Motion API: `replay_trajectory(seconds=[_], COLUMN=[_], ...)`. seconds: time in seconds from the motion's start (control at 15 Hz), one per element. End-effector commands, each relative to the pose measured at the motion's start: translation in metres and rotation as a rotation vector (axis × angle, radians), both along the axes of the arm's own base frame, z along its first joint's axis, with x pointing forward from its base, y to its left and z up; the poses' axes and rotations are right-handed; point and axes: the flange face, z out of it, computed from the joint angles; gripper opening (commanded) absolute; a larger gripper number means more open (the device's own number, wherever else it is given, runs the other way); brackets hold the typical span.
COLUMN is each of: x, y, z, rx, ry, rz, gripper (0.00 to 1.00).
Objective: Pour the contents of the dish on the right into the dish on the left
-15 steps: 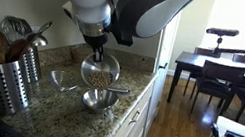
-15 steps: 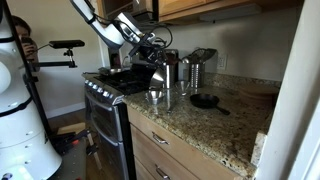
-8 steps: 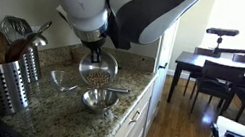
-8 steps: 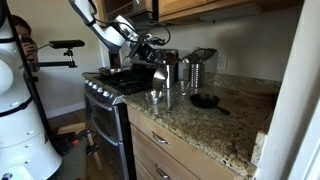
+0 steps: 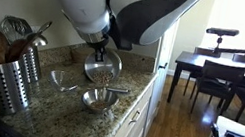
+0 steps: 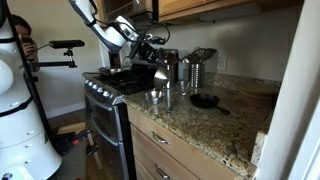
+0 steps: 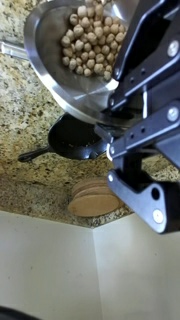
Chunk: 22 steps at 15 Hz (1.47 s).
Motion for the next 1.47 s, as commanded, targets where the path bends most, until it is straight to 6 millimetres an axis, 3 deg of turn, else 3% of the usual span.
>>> replay_trajectory(seconds=[0.0,0.93,1.4], x=[-0.002,-0.010,-0.018], y=[-0.004,0.000,0.011], z=[0.000,-0.002,-0.003], rx=[-0.035,-0.079,-0.095], ry=[-0.053,-0.060,-0.052], rz=[-0.037,-0.054,-0.032], gripper=[0.07,0.07,0.07])
